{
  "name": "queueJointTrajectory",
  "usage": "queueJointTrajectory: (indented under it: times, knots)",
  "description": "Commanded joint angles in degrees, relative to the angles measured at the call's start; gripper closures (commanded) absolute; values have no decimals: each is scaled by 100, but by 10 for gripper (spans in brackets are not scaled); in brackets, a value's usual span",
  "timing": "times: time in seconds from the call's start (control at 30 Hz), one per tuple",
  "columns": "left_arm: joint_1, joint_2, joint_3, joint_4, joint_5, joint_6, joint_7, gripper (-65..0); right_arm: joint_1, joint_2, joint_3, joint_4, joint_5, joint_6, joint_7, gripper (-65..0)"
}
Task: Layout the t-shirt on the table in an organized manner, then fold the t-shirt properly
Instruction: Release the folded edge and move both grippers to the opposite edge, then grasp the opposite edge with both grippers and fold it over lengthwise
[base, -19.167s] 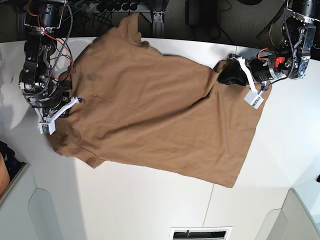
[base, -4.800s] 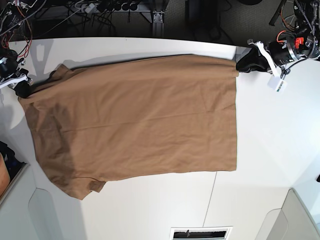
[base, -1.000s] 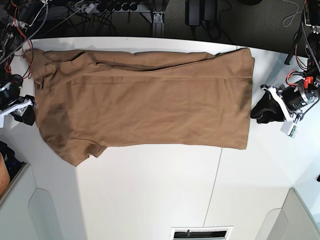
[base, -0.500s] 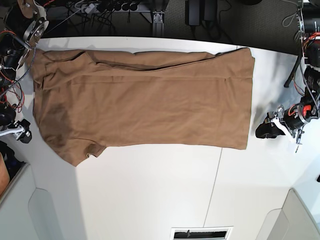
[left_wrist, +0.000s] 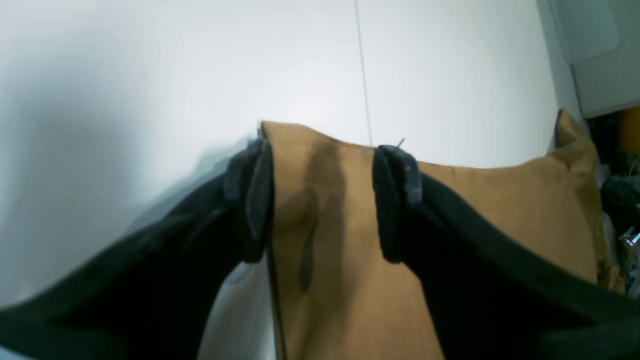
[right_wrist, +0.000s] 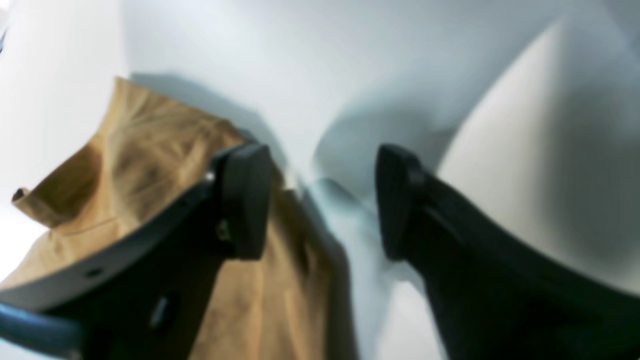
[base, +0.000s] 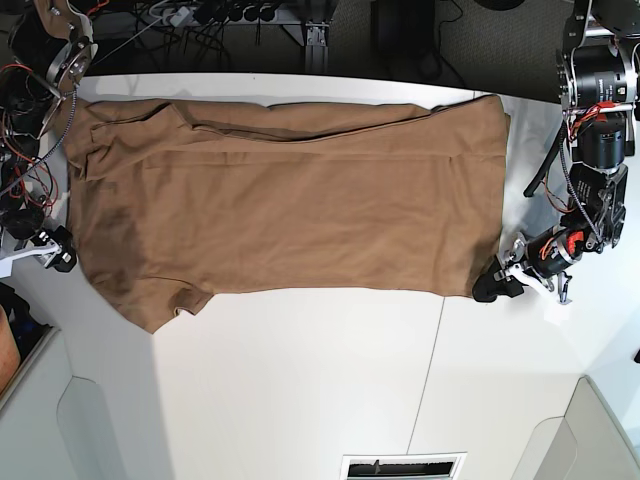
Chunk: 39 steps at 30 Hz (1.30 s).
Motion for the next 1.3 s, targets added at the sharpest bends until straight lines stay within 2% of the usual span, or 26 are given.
queueJointTrajectory:
  times: [0.0, 0.17, 0.4, 0.47, 0.57, 0.6, 0.63, 0.7, 0.77, 0.9, 0.97, 1.1, 1.27]
  knots:
    - [-107, -63, -15, 50, 31, -49, 70, -350, 140, 42, 9, 55, 107, 127, 26, -336]
    - [-107, -68, -15, 50, 33, -49, 127, -350, 188, -109, -48, 55, 190, 251, 66, -336]
    - [-107, -68, -15, 50, 31, -49, 302, -341, 291, -125, -791, 55, 201, 249, 111, -336]
    - [-107, -68, -15, 50, 31, -49, 326, -304, 332, -125, -994, 55, 197, 247, 131, -336]
    - [-107, -68, -15, 50, 31, -49, 337, -192, 385, -125, -1211, 55, 192, 245, 136, -334]
    - [-107, -68, -15, 50, 31, -49, 337, -151, 393, -125, -1255, 55, 192, 245, 136, -325]
    - [-107, -68, -15, 50, 31, -49, 337, -109, 398, -125, -1281, 55, 190, 245, 136, -283]
    - [-109, -83, -15, 55, 31, -49, 337, -39, 424, -120, -1283, 55, 142, 247, 136, -141]
    - [-114, -131, -15, 94, 26, -49, 339, -15, 428, -101, -1281, 83, 151, 254, 151, 0]
    - [-109, -343, -15, 428, -291, -49, 693, -12, 422, -57, -1276, 341, 153, 299, 127, 0]
    - [-105, -455, -15, 688, -564, -49, 1161, -12, 420, -17, -1276, 520, 155, 313, 9, 0]
    - [26, -691, 57, 1178, -1423, -49, 2157, -12, 337, 4, -1276, 1025, 203, 369, -570, 0]
    - [610, -1193, 323, 2004, -1646, -49, 2332, -12, -197, 155, -1276, 1749, 605, 378, -793, 0]
